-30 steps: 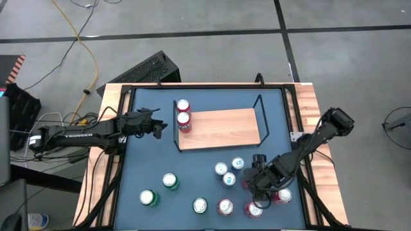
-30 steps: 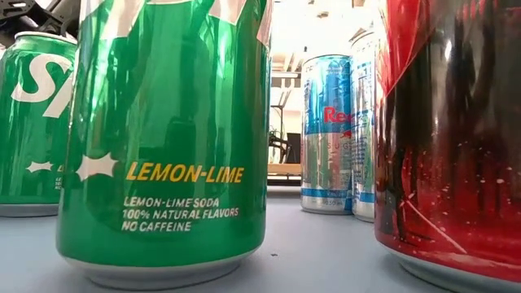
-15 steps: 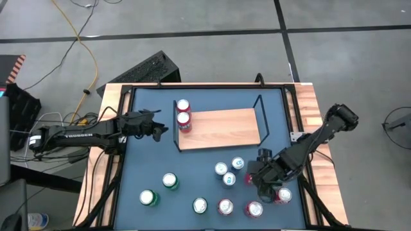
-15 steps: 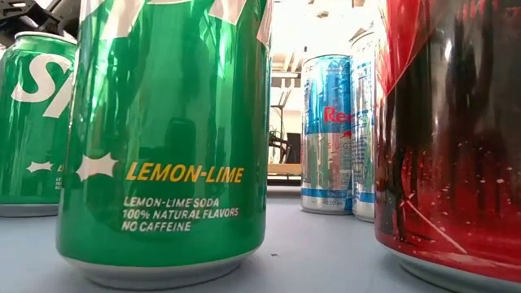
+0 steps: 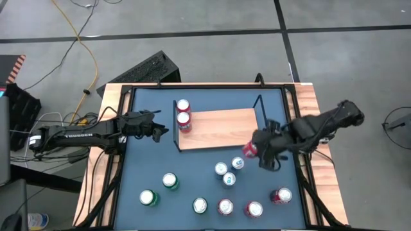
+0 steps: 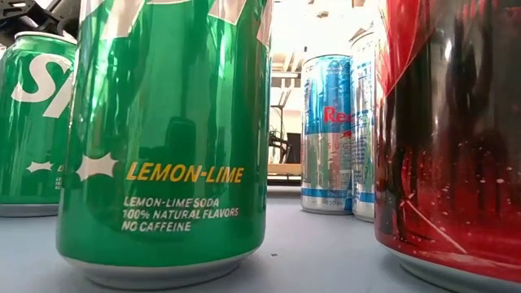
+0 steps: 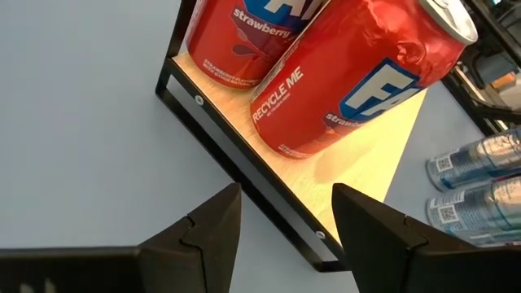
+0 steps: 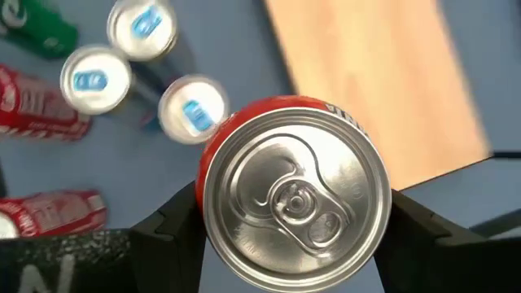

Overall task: Place canned beverage on shelf
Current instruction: Put the orange soda can on the shelf aligned with other orange soda cans

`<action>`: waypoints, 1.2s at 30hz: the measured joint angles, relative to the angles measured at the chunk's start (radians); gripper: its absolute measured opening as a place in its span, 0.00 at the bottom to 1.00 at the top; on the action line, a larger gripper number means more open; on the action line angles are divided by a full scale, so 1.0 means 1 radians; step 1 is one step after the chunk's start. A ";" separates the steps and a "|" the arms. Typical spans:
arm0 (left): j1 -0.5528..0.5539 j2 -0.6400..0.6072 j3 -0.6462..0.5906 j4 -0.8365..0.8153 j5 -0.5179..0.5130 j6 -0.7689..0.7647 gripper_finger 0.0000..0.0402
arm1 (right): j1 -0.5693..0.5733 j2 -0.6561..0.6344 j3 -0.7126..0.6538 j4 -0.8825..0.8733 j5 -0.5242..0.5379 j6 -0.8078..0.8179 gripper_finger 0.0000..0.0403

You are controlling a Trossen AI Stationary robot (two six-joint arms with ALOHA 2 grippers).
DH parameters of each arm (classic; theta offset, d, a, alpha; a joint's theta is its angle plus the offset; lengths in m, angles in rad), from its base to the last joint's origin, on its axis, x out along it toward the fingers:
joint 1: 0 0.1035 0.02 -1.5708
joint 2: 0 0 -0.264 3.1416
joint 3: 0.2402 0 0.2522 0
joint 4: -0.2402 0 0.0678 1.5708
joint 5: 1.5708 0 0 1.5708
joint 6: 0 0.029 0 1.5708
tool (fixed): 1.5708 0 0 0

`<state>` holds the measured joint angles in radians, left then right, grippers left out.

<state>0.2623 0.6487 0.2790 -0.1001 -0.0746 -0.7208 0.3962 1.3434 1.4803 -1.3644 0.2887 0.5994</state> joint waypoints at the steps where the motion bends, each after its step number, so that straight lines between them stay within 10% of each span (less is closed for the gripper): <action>1: 0.000 0.000 0.000 0.000 0.000 0.000 0.45 | -0.022 0.003 0.019 -0.004 0.003 -0.028 0.63; 17: 0.000 0.000 0.000 -0.019 -0.007 -0.040 0.45 | -0.349 0.274 0.088 0.454 -0.114 -0.498 0.63; 36: 0.000 0.001 0.000 -0.024 -0.011 -0.052 0.45 | -0.360 0.659 0.468 0.395 -0.132 -0.663 0.64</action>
<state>0.2622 0.6495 0.2787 -0.1238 -0.0860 -0.7731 0.0358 2.0025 1.9480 -0.9690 0.1566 -0.0640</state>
